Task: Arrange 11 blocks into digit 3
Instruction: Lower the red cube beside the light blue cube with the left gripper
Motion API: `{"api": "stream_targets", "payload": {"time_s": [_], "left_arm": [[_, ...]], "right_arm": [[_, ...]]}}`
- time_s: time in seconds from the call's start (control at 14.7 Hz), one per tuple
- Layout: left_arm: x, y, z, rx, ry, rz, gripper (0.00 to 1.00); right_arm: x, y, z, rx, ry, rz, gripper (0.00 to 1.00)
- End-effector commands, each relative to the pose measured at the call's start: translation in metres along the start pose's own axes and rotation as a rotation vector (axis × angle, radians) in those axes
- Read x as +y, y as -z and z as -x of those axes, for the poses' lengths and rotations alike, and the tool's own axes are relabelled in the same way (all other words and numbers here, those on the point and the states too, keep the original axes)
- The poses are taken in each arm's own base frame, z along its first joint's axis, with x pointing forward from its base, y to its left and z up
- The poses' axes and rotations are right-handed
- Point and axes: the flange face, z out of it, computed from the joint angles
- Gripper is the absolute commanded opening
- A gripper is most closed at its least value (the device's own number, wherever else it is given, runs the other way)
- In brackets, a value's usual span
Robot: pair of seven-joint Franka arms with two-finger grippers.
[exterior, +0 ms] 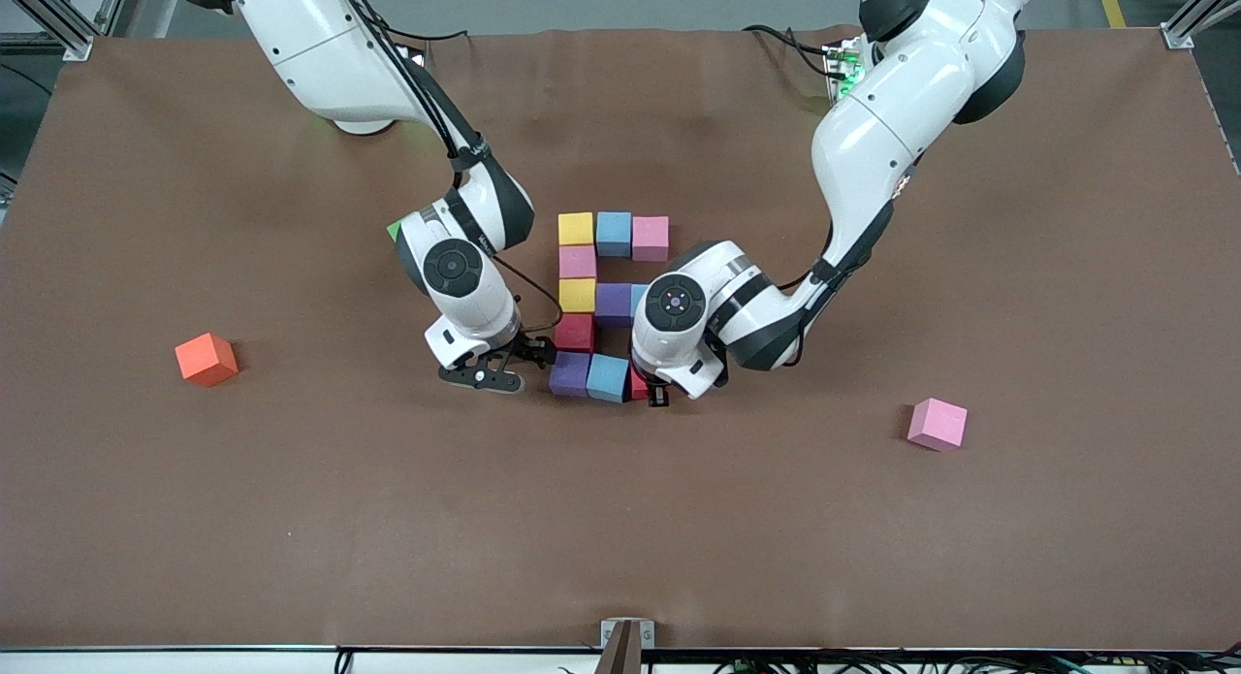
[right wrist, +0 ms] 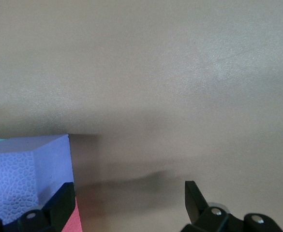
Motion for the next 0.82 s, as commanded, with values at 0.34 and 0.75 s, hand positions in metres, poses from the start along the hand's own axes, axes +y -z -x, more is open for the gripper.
{"api": "stream_targets", "payload": {"time_s": [0.34,0.75], "left_arm": [[-0.016,-0.046,-0.003,0.050,0.034,-0.063,0.31],[-0.027,-0.052,0.007,0.057,-0.146,-0.058,0.31]], "right_arm": [[-0.007,0.000,0.005,0.007,-0.030,-0.015,1.00],[-0.008,0.001,0.005,0.009,-0.028,-0.017,1.00]]}}
